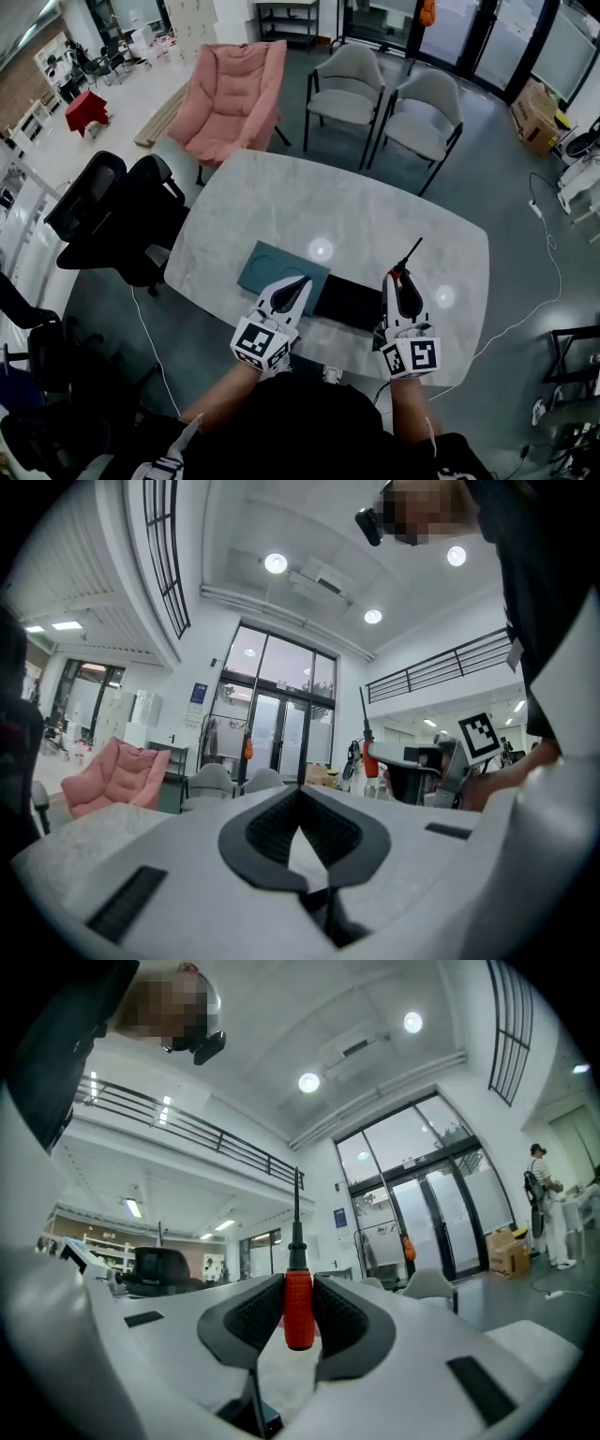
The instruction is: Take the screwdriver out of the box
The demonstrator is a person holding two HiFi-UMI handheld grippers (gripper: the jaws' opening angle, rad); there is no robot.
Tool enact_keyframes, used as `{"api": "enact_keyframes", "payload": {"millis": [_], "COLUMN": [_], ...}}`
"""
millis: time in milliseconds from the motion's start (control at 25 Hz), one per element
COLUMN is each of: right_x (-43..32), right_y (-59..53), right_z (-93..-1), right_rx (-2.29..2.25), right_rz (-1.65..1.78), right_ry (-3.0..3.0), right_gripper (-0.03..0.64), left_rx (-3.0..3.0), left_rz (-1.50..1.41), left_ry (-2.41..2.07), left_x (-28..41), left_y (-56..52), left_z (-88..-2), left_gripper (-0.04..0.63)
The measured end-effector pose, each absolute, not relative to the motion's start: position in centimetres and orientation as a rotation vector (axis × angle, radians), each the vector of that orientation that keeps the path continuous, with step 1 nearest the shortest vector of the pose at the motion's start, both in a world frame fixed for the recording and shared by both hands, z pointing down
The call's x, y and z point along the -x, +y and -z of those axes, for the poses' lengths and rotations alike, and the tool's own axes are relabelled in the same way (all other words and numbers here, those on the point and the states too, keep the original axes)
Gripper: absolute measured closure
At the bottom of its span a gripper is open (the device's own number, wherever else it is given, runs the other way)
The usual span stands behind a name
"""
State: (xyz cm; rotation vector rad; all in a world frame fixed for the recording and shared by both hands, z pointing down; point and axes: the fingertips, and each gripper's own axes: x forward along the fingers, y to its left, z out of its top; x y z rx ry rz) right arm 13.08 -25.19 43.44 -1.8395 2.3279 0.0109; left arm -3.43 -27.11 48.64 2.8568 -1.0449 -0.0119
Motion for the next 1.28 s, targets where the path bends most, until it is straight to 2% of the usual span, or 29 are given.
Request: {"api": "enact_keyframes", "payload": {"millis": [520,1280], "right_x": [-13.4,-13.6], "right_y": [-24.7,-23.8], "right_z": [-42.3,-41.8], "right_rx": [1.885,1.913], "right_rz": [-0.096,-0.145], "right_ry": [2.282,2.308], "right_gripper": [0.503,0.503], "left_rx": [-2.864,-2.878], "left_rz": [0.134,0.131], "left_ry": [-1.068,-1.105], "left_x": [3.8,3.5], "left_y": [-27.1,-27.1], "left_z": [-45.2,-44.9], "left_gripper": [0.591,0.591]}}
